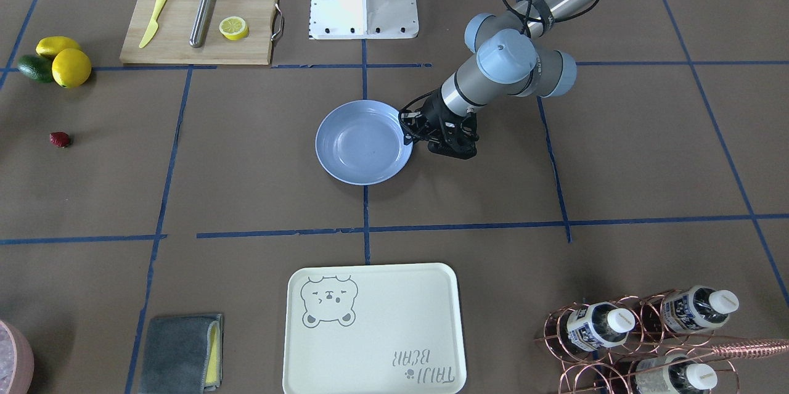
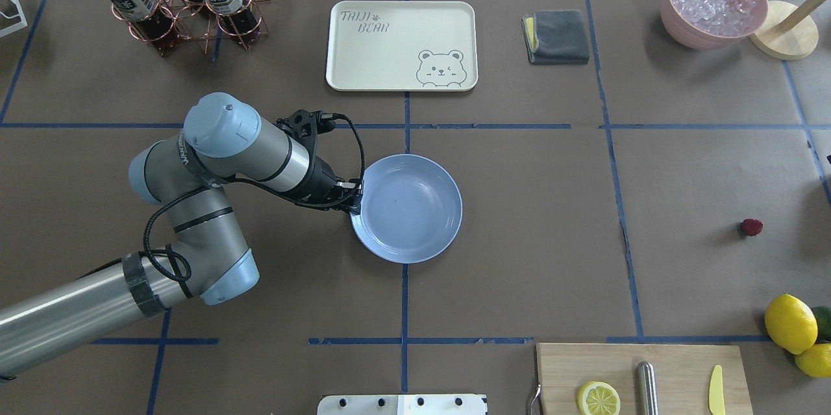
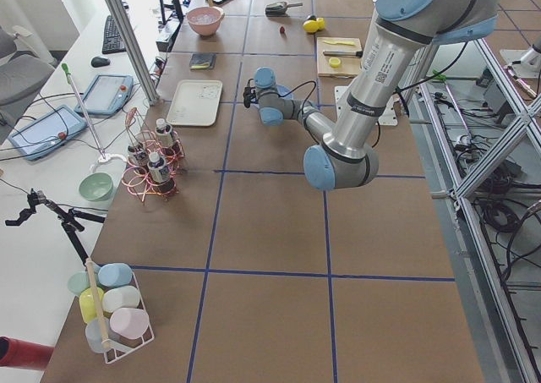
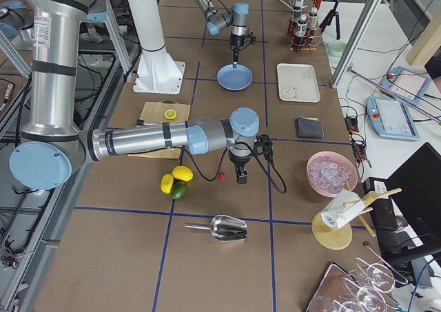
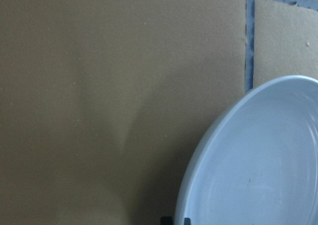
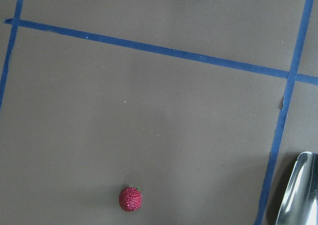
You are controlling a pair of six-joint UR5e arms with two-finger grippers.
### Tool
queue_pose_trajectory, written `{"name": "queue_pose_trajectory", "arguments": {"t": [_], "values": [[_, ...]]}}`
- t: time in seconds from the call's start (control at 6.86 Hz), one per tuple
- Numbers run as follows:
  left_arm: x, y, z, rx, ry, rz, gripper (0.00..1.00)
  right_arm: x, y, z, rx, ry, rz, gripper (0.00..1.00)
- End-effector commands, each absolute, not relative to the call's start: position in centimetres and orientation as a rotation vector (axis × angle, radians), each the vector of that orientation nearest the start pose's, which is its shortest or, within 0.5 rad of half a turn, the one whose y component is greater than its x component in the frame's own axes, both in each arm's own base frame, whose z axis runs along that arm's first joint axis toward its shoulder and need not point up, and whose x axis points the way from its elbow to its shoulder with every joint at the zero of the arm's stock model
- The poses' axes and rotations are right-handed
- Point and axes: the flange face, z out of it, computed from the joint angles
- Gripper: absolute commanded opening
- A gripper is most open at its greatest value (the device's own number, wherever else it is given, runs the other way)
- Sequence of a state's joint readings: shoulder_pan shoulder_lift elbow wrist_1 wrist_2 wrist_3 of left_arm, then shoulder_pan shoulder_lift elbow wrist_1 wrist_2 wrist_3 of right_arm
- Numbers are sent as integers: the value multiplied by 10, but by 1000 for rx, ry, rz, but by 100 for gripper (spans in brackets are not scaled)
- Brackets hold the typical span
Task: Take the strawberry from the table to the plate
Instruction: 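Grip the plate rim with the left gripper and slide it toward the table center, then release the plate with the left gripper while the right gripper descends onto the strawberry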
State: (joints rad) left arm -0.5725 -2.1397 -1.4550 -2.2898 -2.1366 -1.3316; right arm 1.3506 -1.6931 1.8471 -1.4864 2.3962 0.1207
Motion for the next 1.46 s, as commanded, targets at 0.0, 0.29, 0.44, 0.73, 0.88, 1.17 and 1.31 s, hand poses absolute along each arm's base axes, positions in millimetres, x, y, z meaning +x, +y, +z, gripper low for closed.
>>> {"name": "queue_pose_trajectory", "arguments": {"t": [0.0, 0.29, 0.44, 0.73, 0.88, 1.17, 1.31], "values": [[539, -446, 283, 27, 1260, 39, 69, -44, -450, 562, 74, -889, -200, 100], [508, -457, 261, 67, 1295, 16, 73, -56, -448, 557, 46, -939, -203, 100], [493, -459, 252, 76, 1313, -1, 73, -65, -447, 551, 31, -958, -202, 100], [471, -452, 253, 90, 1328, -8, 73, -104, -444, 534, 23, -989, -134, 100], [469, -453, 252, 95, 1330, -10, 74, -131, -436, 527, 51, -987, -77, 100], [469, -453, 252, 93, 1330, -15, 77, -188, -408, 527, 109, -961, 22, 100], [469, -453, 253, 80, 1329, -37, 77, -208, -397, 541, 148, -895, 21, 100]]}}
